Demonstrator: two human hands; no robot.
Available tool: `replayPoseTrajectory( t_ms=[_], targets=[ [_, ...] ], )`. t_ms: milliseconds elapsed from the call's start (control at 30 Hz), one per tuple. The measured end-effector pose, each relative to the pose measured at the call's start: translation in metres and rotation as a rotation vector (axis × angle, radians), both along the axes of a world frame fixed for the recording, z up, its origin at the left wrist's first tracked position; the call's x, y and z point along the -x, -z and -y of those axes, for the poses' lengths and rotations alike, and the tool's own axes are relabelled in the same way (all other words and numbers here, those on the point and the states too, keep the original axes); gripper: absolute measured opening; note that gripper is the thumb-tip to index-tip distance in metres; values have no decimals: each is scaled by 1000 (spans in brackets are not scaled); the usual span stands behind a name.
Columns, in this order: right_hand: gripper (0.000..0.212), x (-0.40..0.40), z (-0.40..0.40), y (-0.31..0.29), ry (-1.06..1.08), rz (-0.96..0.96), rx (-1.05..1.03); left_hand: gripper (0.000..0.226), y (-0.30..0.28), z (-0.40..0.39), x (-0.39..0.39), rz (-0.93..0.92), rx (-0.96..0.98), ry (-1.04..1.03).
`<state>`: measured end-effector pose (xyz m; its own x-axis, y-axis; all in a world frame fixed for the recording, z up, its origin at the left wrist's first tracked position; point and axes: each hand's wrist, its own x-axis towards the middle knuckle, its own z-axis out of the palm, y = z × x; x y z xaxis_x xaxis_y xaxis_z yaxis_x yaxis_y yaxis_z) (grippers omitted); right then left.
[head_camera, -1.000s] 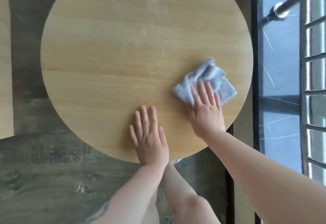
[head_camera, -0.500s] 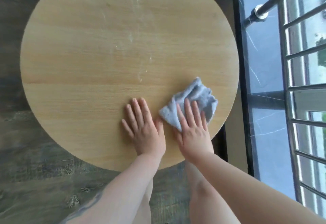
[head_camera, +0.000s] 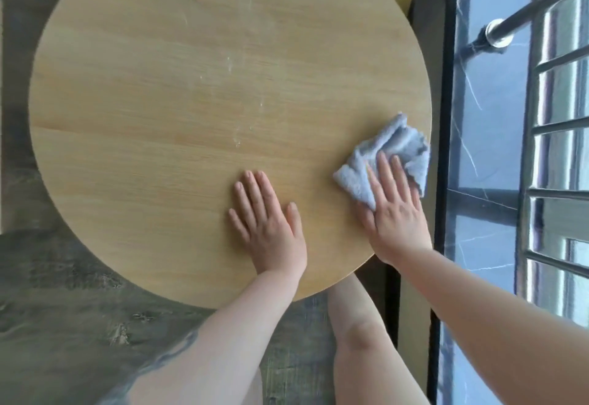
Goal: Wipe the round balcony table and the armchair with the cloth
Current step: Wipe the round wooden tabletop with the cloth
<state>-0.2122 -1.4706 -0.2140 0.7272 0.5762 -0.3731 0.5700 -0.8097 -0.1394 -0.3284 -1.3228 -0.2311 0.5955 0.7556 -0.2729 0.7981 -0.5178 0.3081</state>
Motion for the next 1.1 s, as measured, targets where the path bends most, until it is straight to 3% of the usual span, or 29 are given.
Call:
replayPoseTrajectory(
  t_ms=[67, 100, 133, 233, 267, 300, 333, 400, 433, 467, 500, 567, 600, 633, 667, 767, 800, 833, 867, 933, 967, 1000, 1033, 1100],
  targets=[
    [66, -20, -35, 4, 394, 23, 8, 66, -1, 8, -6, 2, 8, -59],
    [67, -20, -49, 4, 428, 16, 24, 66, -2, 14, -11, 10, 10, -88],
    [67, -13, -55, 3, 340, 8, 8, 67, -4, 18, -16, 21, 11, -97],
    [68, -14, -9, -3, -419, -81, -45, 75, -5, 30, -31, 20, 23, 27],
    [68, -32, 9, -4, -527, -93, -29, 75, -5, 32, -34, 14, 17, 66],
    [67, -52, 17, 0, -502, -54, -21, 71, -3, 34, -37, 15, 1, 75],
    [66, -69, 13, 2, -348, -10, -12, 68, -1, 35, -41, 17, -13, 55],
    [65, -88, -22, 6, 132, 24, -5, 64, 1, 41, -49, 5, -21, 0],
    [67, -84, -41, 5, 254, 11, 16, 63, 1, 46, -53, -3, -17, -22],
    [69, -77, -54, 4, 233, -7, 16, 63, 0, 50, -57, -4, -15, -49],
    [71, -69, -56, 4, 64, -14, -19, 63, -1, 53, -61, 1, -13, -81],
    [71, -75, -31, 2, -519, -52, -73, 63, -1, 55, -66, 0, -11, -136],
    [70, -95, -16, 1, -701, -57, -77, 64, -1, 54, -67, -10, -13, -152],
    [69, -115, -8, 4, -739, -34, -76, 65, 0, 53, -66, -22, -13, -162],
    [68, -132, -10, 8, -640, 8, -83, 65, 1, 52, -65, -28, -12, -167],
    [66, -152, -66, 12, 128, 69, -104, 63, 1, 53, -64, -41, -8, -157],
    [67, -147, -86, 10, 259, 50, -75, 63, 1, 55, -66, -42, -5, -168],
    [68, -139, -99, 8, 255, 24, -58, 64, 0, 56, -67, -42, -4, -188],
    [69, -131, -102, 8, 101, 20, -85, 64, 0, 56, -68, -38, -5, -211],
    [68, -130, -83, 4, -464, -22, -121, 64, 0, 56, -69, -31, 1, -227],
    [67, -145, -71, 4, -656, -34, -104, 64, 0, 55, -69, -27, 7, -217],
    [66, -160, -66, 6, -694, -30, -80, 64, -1, 56, -69, -22, 10, -205],
    [64, -172, -67, 10, -568, -4, -68, 64, 0, 56, -69, -13, 12, -201],
    [63, -178, -82, 10, -30, 58, -78, 63, 0, 56, -68, -1, 22, -213]
  ],
)
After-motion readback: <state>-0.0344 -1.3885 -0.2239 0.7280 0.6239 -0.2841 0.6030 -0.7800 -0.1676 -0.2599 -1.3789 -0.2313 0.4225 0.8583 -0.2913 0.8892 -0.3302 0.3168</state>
